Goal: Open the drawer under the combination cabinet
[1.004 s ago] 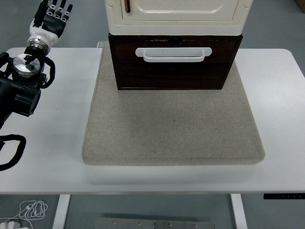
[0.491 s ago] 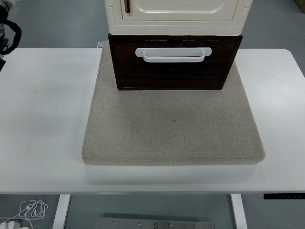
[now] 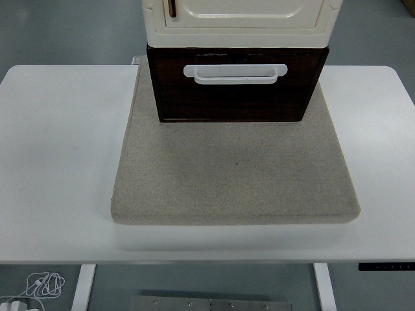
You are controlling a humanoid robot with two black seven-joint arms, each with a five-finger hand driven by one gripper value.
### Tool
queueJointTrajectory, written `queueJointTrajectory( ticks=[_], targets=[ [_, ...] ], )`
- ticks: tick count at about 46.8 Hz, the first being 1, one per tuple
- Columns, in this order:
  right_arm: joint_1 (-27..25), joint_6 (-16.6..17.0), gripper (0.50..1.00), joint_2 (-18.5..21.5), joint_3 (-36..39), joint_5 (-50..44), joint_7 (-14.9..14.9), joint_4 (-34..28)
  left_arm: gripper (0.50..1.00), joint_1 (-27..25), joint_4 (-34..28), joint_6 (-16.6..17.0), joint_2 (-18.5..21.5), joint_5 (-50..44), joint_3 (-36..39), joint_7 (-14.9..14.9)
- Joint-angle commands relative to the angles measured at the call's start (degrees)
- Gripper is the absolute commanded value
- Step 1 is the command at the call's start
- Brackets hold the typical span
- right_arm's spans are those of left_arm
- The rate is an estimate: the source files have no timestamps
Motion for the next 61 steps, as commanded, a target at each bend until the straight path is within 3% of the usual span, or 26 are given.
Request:
queueJointTrajectory(
  ticks=[1,17,38,53,61],
  targets=[
    [0.00,0.00,0.926,0.00,0.00,0.01,-0.01,0.00,1.000,-2.93,-2.85,-0.09,0.62,3.09,0.67,0.16],
    [0.00,0.00,0.926,0.00,0.00,0.01,-0.01,0.00,1.000,-9.35,-16.20,0.00,0.44,12.85,2.69,2.26],
    [0.00,0.00,0.926,0.00,0.00,0.01,-0.01,0.00,1.000,-20.86,-31.85,0.00,1.59,14.35,23.43,3.06],
    [0.00,0.00,0.926,0.00,0.00,0.01,-0.01,0.00,1.000,-22.19,-42.93,-0.09,1.41,14.35,33.19,9.64],
    [0.00,0.00,0.926,0.00,0.00,0.01,-0.01,0.00,1.000,-23.77,-45.04,-0.26,1.23,14.26,39.87,13.78]
  ],
)
